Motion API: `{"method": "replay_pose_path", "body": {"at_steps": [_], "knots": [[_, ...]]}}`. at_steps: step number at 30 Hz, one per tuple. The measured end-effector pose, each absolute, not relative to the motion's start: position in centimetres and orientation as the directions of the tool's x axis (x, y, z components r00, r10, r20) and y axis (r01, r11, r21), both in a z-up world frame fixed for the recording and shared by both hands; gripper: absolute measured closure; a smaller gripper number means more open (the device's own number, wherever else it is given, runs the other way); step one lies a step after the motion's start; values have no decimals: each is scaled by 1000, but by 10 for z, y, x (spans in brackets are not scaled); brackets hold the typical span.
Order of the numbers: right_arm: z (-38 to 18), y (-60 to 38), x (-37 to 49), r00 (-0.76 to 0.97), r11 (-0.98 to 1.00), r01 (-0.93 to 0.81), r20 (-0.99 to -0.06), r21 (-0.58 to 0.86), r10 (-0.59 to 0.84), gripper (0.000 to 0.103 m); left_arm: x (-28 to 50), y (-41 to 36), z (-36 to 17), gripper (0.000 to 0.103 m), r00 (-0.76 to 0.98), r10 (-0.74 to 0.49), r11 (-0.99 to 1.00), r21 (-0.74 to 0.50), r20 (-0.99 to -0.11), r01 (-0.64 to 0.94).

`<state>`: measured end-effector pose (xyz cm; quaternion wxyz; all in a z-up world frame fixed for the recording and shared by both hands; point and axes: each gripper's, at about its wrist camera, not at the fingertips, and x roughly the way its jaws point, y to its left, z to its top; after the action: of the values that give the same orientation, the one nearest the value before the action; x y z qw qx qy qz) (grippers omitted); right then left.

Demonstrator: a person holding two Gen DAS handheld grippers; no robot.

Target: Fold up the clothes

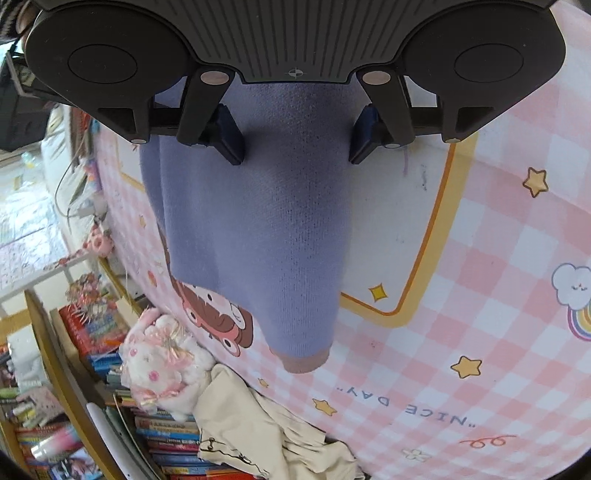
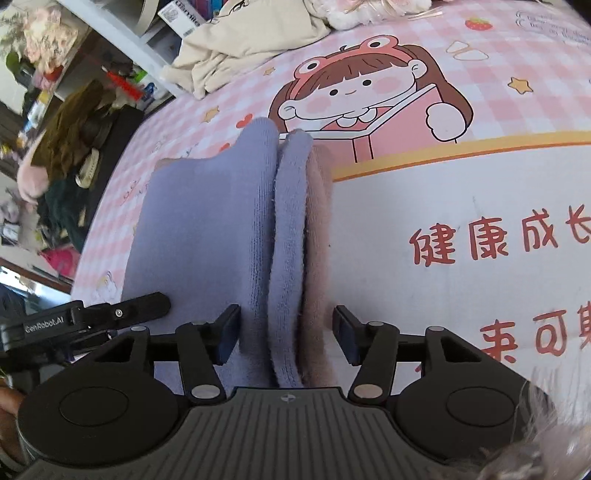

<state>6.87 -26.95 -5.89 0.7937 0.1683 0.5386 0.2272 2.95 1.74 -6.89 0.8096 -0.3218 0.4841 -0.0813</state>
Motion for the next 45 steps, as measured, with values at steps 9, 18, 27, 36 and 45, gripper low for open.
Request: {"method": "replay_pose_path", "body": {"at_steps": [9, 18, 27, 36, 45], "knots": [[-56, -262, 66, 320, 822, -242, -757, 516, 570, 73, 28, 9, -62, 49, 534, -418, 812, -566, -735, -143], [-31, -252, 49, 442, 866, -356, -754, 350, 486, 77, 24, -12, -42, 55, 574, -389, 868, -495, -721, -34], [-18, -263, 43, 514, 878, -369, -721, 303, 465, 77, 29, -24, -31, 55, 601, -405, 867, -498, -689, 14], [-15, -278, 40, 530, 885, -364, -716, 292, 454, 77, 33, -38, -28, 55, 603, -411, 870, -492, -684, 35], [-12, -279, 49, 529, 876, -384, -708, 292, 468, 77, 38, -42, -22, 55, 620, -389, 882, -470, -681, 36]]}}
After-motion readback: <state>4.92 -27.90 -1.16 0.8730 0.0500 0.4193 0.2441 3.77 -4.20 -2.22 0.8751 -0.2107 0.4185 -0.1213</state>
